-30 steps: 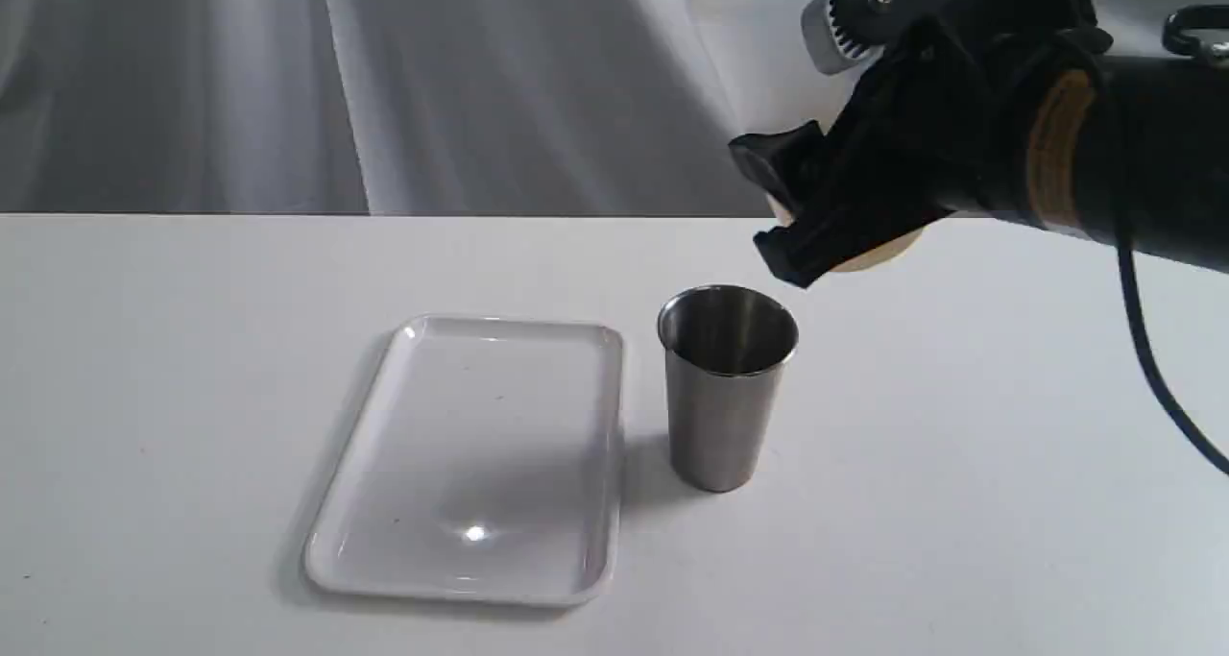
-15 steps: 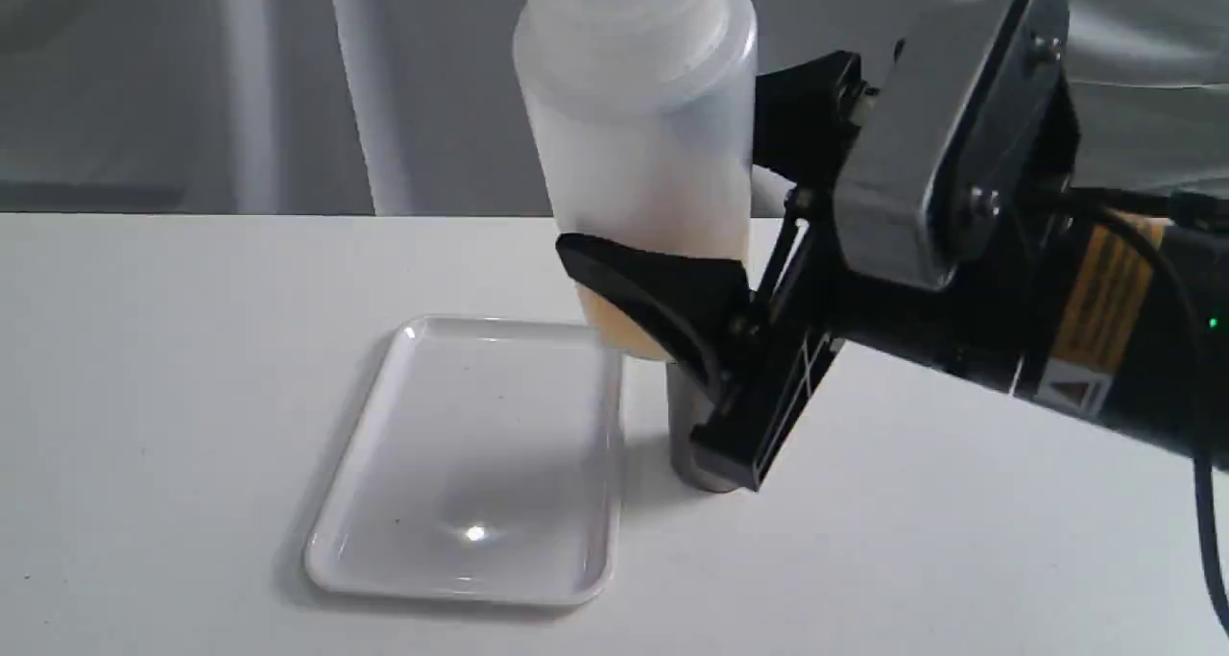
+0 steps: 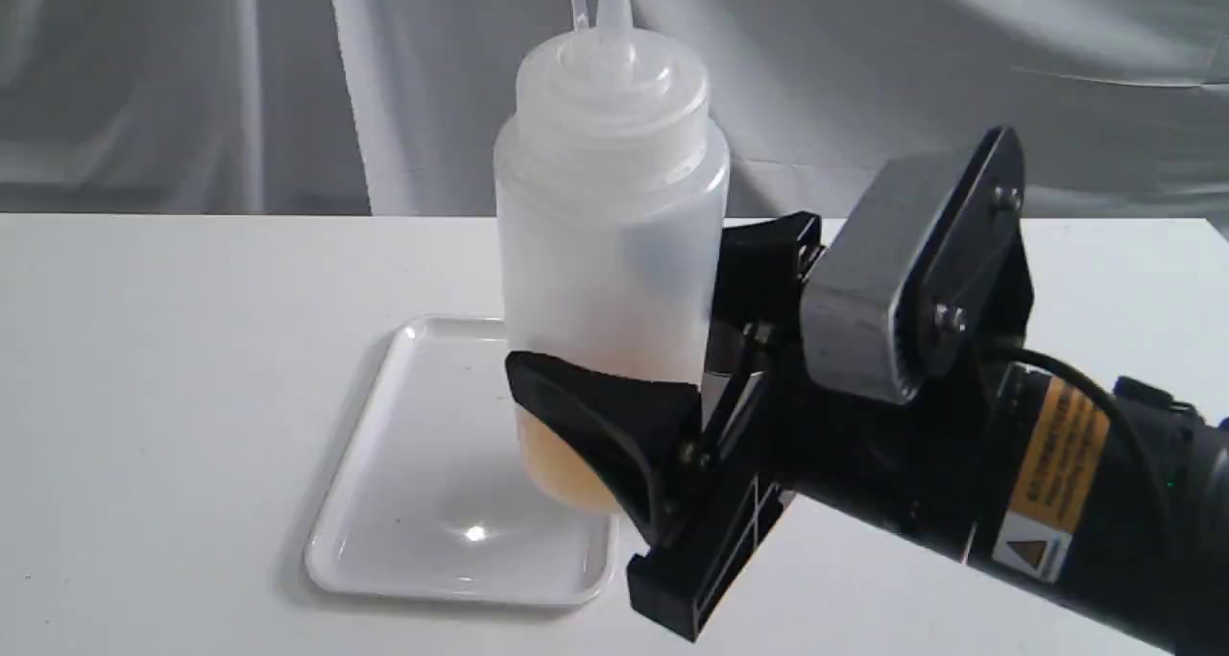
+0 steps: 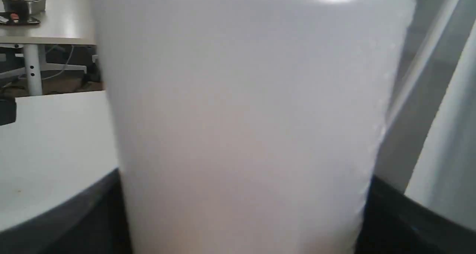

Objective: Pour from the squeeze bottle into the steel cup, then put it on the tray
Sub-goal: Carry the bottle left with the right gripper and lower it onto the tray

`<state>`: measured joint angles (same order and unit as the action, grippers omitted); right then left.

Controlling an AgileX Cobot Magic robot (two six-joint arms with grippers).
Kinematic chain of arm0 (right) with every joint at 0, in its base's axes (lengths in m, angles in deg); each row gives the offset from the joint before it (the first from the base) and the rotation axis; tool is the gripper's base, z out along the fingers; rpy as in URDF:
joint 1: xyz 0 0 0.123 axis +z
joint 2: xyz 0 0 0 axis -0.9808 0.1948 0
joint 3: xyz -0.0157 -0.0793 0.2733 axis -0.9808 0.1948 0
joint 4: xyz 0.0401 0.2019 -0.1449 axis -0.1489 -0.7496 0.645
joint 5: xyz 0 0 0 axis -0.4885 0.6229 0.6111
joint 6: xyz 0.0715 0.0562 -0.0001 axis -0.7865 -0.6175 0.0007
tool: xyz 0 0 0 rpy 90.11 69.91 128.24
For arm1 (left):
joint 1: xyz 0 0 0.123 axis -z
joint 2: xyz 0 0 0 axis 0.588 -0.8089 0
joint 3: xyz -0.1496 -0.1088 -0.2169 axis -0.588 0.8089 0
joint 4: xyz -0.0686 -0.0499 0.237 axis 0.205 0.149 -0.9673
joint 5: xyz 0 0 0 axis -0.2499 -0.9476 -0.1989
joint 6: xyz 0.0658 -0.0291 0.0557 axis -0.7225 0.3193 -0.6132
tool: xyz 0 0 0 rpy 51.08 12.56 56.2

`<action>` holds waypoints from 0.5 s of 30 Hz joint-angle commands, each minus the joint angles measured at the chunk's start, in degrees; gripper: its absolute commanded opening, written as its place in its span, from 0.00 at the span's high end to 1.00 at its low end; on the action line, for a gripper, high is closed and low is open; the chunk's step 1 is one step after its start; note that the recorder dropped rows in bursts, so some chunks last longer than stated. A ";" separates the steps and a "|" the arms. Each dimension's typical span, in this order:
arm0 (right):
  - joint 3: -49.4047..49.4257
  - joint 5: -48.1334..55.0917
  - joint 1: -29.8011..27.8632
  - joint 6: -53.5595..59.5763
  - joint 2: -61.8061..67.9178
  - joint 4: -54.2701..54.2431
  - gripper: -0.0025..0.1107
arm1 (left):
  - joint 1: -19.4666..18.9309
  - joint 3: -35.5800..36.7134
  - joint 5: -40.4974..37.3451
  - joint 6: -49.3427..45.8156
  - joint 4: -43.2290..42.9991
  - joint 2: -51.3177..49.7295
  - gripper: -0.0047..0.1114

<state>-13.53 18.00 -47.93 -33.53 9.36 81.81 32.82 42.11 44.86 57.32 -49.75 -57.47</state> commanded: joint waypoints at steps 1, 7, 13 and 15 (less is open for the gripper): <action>1.15 -1.90 1.30 0.31 -0.82 -3.68 0.98 | 0.13 0.25 0.41 0.03 -0.02 0.15 0.89; 1.65 -3.86 3.32 0.66 0.64 -7.41 0.98 | 0.13 0.25 0.41 0.15 -0.02 0.15 0.89; 1.65 -10.92 4.00 4.35 7.71 -9.38 0.98 | 0.13 0.25 0.41 0.26 -0.02 0.15 0.89; 1.43 -14.34 4.00 6.03 10.38 -12.19 0.98 | 0.13 0.25 0.41 0.26 -0.02 0.15 0.89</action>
<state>-11.83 9.05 -44.09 -29.12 18.51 72.32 32.82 42.11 44.86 57.32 -49.75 -57.47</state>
